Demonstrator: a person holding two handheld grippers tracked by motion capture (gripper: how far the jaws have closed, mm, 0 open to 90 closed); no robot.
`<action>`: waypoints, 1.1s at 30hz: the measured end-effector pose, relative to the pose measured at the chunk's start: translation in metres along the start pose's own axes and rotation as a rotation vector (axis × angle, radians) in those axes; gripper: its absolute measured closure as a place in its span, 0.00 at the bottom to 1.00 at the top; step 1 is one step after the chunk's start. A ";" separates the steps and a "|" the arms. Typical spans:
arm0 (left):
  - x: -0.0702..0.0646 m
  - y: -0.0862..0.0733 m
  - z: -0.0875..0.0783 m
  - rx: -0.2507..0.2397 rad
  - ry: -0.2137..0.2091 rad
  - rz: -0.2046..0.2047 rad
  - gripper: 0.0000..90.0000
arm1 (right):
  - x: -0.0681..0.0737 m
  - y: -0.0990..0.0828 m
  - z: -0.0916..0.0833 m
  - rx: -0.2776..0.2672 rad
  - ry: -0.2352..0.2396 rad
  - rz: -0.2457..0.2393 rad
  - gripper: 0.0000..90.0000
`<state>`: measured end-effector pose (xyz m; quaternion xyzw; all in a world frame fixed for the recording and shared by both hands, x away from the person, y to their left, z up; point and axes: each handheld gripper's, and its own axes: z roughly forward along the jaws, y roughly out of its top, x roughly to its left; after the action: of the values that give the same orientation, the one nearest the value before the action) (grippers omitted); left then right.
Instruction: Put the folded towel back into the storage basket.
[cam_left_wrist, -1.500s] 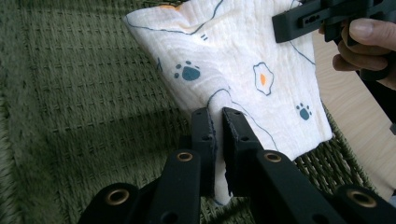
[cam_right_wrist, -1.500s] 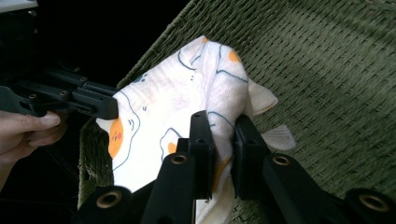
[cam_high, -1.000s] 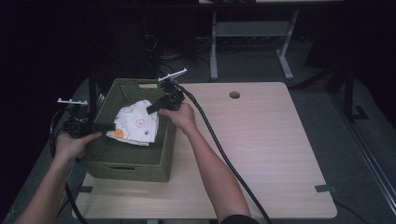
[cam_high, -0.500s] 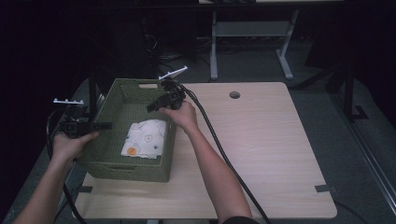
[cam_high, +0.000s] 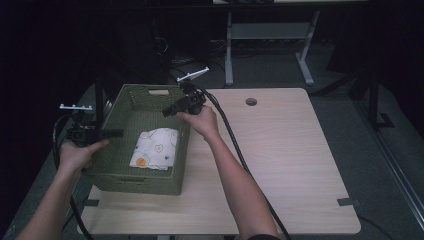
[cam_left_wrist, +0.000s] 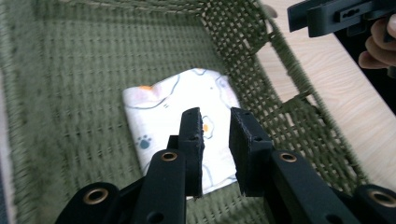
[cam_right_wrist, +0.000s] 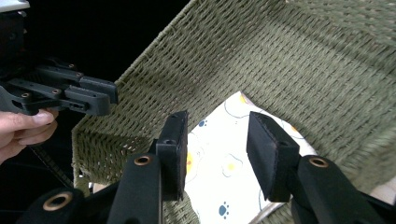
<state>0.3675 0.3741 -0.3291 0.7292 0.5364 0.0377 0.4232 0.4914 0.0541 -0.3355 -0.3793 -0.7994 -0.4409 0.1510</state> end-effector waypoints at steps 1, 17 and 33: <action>-0.002 0.001 0.000 0.004 -0.001 0.009 0.83 | 0.000 0.000 -0.002 -0.003 0.002 0.000 0.65; -0.024 0.010 0.013 0.000 -0.043 0.021 0.79 | -0.012 -0.011 -0.049 -0.058 0.005 -0.006 0.59; -0.067 0.018 0.036 0.025 -0.068 0.075 0.74 | -0.033 -0.033 -0.090 -0.107 0.013 0.018 0.54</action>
<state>0.3712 0.2976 -0.3133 0.7547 0.4947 0.0220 0.4303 0.4807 -0.0461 -0.3233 -0.3909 -0.7701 -0.4842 0.1398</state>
